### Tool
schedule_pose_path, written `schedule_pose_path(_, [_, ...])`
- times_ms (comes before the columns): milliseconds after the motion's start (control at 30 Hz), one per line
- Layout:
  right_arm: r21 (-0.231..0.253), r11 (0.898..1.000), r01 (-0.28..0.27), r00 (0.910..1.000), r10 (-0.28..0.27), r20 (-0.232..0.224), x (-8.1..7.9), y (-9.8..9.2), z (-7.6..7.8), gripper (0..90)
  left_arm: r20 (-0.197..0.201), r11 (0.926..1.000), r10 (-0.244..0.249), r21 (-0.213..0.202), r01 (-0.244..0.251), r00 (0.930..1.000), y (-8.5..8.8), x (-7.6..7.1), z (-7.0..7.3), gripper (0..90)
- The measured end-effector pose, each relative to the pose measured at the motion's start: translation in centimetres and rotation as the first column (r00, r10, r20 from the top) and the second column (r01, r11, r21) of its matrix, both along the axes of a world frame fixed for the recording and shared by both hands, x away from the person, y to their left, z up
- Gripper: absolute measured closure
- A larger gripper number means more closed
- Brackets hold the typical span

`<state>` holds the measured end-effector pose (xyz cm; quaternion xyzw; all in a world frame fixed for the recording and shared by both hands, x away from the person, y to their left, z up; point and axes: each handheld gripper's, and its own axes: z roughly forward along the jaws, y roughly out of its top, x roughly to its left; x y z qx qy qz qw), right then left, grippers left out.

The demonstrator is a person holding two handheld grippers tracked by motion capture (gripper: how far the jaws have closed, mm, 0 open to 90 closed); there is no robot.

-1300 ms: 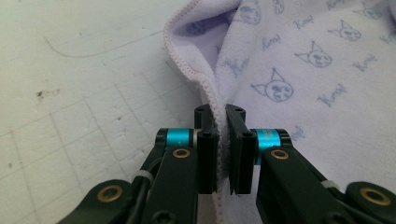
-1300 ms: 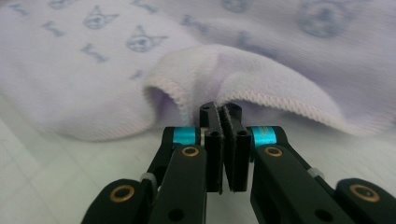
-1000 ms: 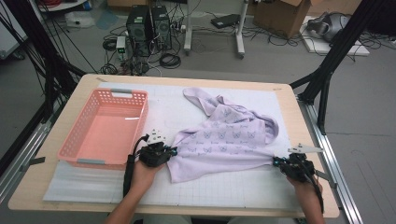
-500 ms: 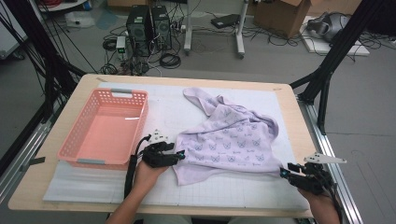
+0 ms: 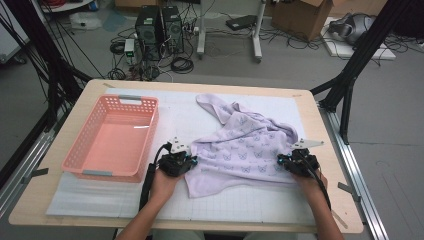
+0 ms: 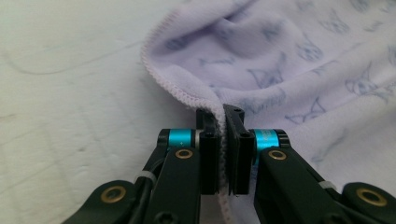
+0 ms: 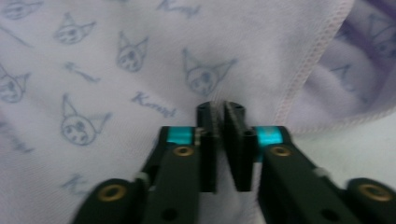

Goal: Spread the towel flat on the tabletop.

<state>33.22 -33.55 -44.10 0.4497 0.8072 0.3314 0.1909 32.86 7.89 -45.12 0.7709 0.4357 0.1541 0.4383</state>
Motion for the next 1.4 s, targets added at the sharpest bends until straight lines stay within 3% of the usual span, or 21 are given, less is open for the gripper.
schedule_pose_path(133, [0.070, 0.992, 0.106, 0.9926, -0.110, 0.053, 1.1, -0.9, -0.4, 88.1, 0.005, 0.9990, 0.043, 0.012, -0.043, 0.9991, 0.0, 1.3, 0.0, 85.7])
schedule_pose_path(233, [0.041, 0.988, 0.152, 0.9807, -0.156, 0.119, 1.2, -0.5, -0.5, 87.8, 0.028, 0.9980, 0.049, 0.040, -0.050, 0.9984, -0.6, 1.6, 0.1, 83.9])
schedule_pose_path(267, [0.045, 0.986, 0.161, 0.9779, -0.165, 0.128, 1.2, -0.3, -0.4, 85.6, 0.033, 0.9975, 0.062, 0.032, -0.063, 0.9975, -0.6, 1.6, 0.1, 79.8])
schedule_pose_path(333, [0.054, 0.981, 0.184, 0.9719, -0.190, 0.139, 0.7, -0.3, 0.0, 74.8, 0.023, 0.9971, 0.075, 0.008, -0.075, 0.9969, -0.1, 1.4, 0.3, 56.9])
schedule_pose_path(400, [0.086, 0.979, 0.186, 0.9664, -0.198, 0.164, -0.1, -0.8, 0.9, 68.6, 0.042, 0.9977, 0.063, -0.030, -0.062, 0.9971, 0.6, 0.6, 0.5, 51.0])
schedule_pose_path(467, [0.132, 0.972, 0.193, 0.9588, -0.215, 0.185, -1.3, -1.5, 1.8, 64.7, 0.054, 0.9980, 0.056, -0.034, -0.054, 0.9970, 0.8, 0.1, 0.6, 47.6])
schedule_pose_path(533, [0.190, 0.964, 0.186, 0.9579, -0.221, 0.183, -2.5, -2.3, 2.3, 61.9, 0.043, 0.9983, 0.030, -0.051, -0.027, 0.9987, 1.4, -1.3, 0.4, 46.1])
schedule_pose_path(633, [0.212, 0.961, 0.175, 0.9633, -0.212, 0.165, -4.2, -3.1, 2.3, 57.6, 0.026, 0.9984, 0.019, -0.054, -0.018, 0.9995, 1.8, -2.1, 0.2, 43.8])
schedule_pose_path(733, [0.184, 0.964, 0.189, 0.9692, -0.213, 0.123, -5.6, -3.5, 1.3, 55.6, 0.009, 0.9973, 0.021, -0.070, -0.021, 0.9997, 2.4, -3.3, 0.1, 42.7])
schedule_pose_path(767, [0.179, 0.964, 0.198, 0.9702, -0.219, 0.104, -6.0, -3.6, 1.0, 54.5, -0.013, 0.9976, 0.013, -0.068, -0.014, 0.9998, 2.4, -3.9, 0.2, 42.7])
schedule_pose_path(867, [0.173, 0.961, 0.217, 0.9719, -0.229, 0.053, -6.6, -3.9, 0.3, 50.8, -0.071, 0.9987, -0.003, -0.052, -0.001, 0.9975, 2.0, -4.1, 0.1, 41.3])
schedule_pose_path(933, [0.165, 0.960, 0.227, 0.9719, -0.234, 0.023, -6.4, -3.8, 0.0, 49.3, -0.071, 0.9994, 0.004, -0.033, -0.006, 0.9975, 1.5, -4.3, 0.1, 39.1])
schedule_pose_path(1067, [0.106, 0.973, 0.204, 0.9785, -0.206, 0.007, -5.4, -2.6, -0.3, 50.5, -0.053, 0.9998, 0.021, -0.004, -0.021, 0.9984, 0.9, -4.7, 0.1, 43.6])
schedule_pose_path(1100, [0.074, 0.978, 0.193, 0.9812, -0.193, 0.001, -5.2, -2.3, -0.5, 54.6, -0.012, 0.9984, 0.034, 0.046, -0.034, 0.9993, 0.5, -5.3, -0.1, 45.9])
schedule_pose_path(1133, [0.060, 0.980, 0.188, 0.9817, -0.190, 0.017, -5.1, -2.1, -0.6, 57.5, 0.002, 0.9966, 0.042, 0.070, -0.042, 0.9991, 0.2, -5.5, 0.0, 48.4])
schedule_pose_path(1167, [0.066, 0.980, 0.186, 0.9821, -0.188, 0.016, -5.1, -2.2, -0.6, 58.2, 0.018, 0.9937, 0.052, 0.098, -0.053, 0.9985, 0.1, -5.7, 0.0, 54.2])
schedule_pose_path(1300, [0.108, 0.980, 0.170, 0.9851, -0.172, 0.009, -5.0, -3.0, -0.7, 66.6, -0.004, 0.9966, 0.041, 0.071, -0.040, 0.9992, 0.2, -5.8, 0.0, 84.2])
schedule_pose_path(1400, [0.156, 0.971, 0.182, 0.9833, -0.180, -0.031, -5.0, -3.7, -0.6, 67.1, -0.007, 0.9969, 0.049, 0.061, -0.048, 0.9988, 0.2, -6.1, 0.0, 85.4])
